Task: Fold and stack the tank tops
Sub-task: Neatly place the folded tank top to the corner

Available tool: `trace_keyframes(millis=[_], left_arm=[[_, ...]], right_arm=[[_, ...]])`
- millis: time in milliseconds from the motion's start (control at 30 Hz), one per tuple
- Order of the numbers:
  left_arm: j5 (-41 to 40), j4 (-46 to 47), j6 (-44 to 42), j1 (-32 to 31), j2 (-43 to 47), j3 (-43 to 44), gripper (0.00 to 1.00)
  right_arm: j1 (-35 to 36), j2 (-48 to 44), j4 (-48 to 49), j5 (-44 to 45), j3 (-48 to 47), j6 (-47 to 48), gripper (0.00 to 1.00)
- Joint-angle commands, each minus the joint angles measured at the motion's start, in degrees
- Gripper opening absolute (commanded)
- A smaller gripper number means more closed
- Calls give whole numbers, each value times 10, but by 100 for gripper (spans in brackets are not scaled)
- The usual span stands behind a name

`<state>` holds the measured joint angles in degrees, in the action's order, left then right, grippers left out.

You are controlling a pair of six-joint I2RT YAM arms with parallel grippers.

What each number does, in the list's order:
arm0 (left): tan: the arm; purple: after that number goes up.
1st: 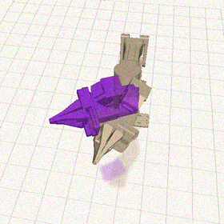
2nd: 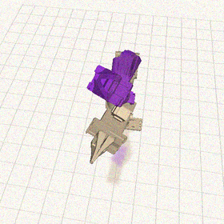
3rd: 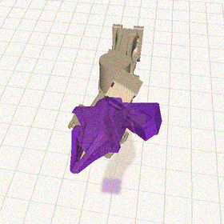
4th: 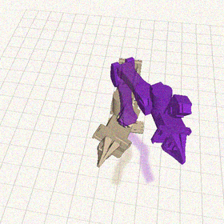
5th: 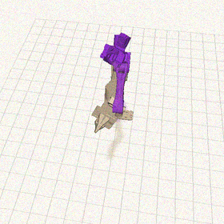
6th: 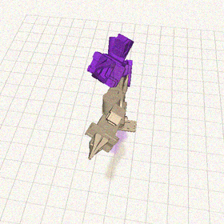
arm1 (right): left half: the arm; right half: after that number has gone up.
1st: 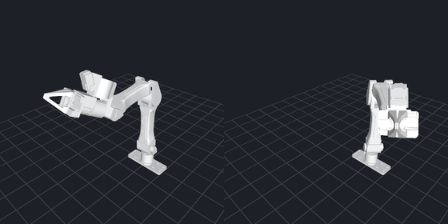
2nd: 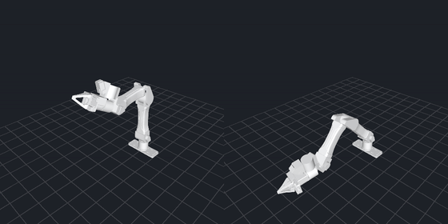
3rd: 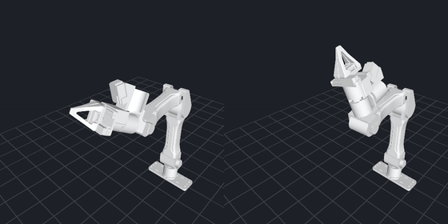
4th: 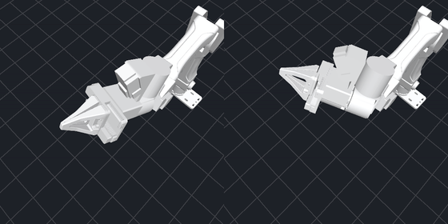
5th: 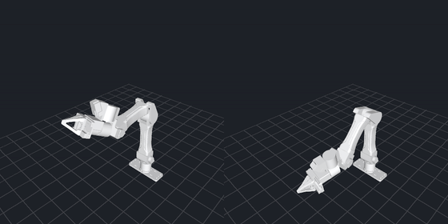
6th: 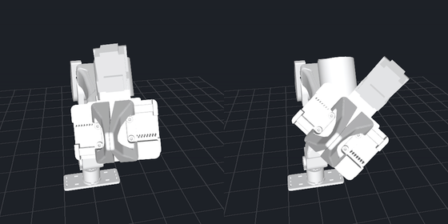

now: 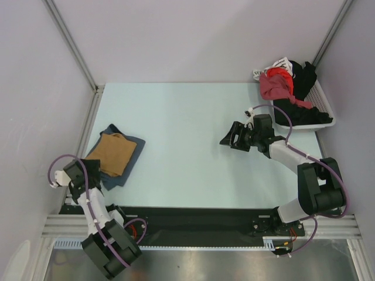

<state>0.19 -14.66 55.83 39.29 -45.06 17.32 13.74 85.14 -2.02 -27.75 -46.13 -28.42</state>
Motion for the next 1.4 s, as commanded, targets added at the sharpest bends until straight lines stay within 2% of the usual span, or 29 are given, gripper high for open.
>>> trace_keyframes(millis=[0, 133, 167, 233, 267, 300, 367, 400, 433, 467, 533, 600, 733, 800, 867, 933, 1033, 1133, 1200, 1233, 1367], left_arm=[[-47, -92, -22, 7, 17, 78, 98], [-122, -214, -27, 7, 45, 153, 100], [-119, -221, -34, 7, 48, 182, 100], [-65, -188, -70, 6, 45, 198, 100], [43, -157, -87, 2, 45, 198, 100], [89, -124, -111, -11, 42, 196, 100], [131, -78, -130, -94, 23, 221, 100], [104, -69, -160, -143, 17, 234, 100], [51, -77, -171, -256, 5, 249, 100], [-34, -81, -176, -311, -2, 275, 100], [-65, -63, -194, -430, -22, 285, 100], [-72, -48, -188, -476, -34, 279, 100], [-69, 69, -215, -585, -14, 213, 100], [-71, 102, -235, -612, -3, 168, 100], [-70, 140, -246, -637, 9, 138, 100], [-63, 173, -259, -645, 12, 98, 100], [-47, 222, -288, -648, 18, 42, 100], [-20, 305, -323, -647, 26, -20, 100], [24, 321, -324, -649, 17, -30, 100], [46, 361, -326, -650, 11, -34, 100], [59, 351, -332, -650, -12, -17, 100]], right_arm=[[1, -29, -1, -4, 1, 6, 74], [2, -28, 3, -6, 1, 0, 74], [2, -28, 4, -6, 1, -1, 74], [3, -27, 5, -6, 1, -1, 74], [3, -27, 4, -6, 0, 1, 74], [4, -26, 4, -6, 0, 3, 74], [3, -29, 0, -1, 0, 10, 74], [3, -33, -1, 1, 2, 16, 74], [3, -38, -3, 6, 4, 21, 73], [3, -58, 5, 11, 16, 24, 73], [4, -86, 15, 28, 37, 28, 74], [3, -136, 33, 59, 63, 30, 74], [7, -250, 40, 135, 126, 41, 76], [10, -343, 67, 176, 164, 45, 79], [16, -402, 108, 198, 230, 55, 89], [23, -468, 135, 208, 287, 64, 90], [23, -514, 137, 224, 330, 68, 90], [23, -524, 153, 218, 348, 68, 89], [22, -521, 172, 207, 363, 61, 89], [22, -518, 175, 203, 362, 64, 89], [23, -496, 171, 205, 352, 62, 89]])
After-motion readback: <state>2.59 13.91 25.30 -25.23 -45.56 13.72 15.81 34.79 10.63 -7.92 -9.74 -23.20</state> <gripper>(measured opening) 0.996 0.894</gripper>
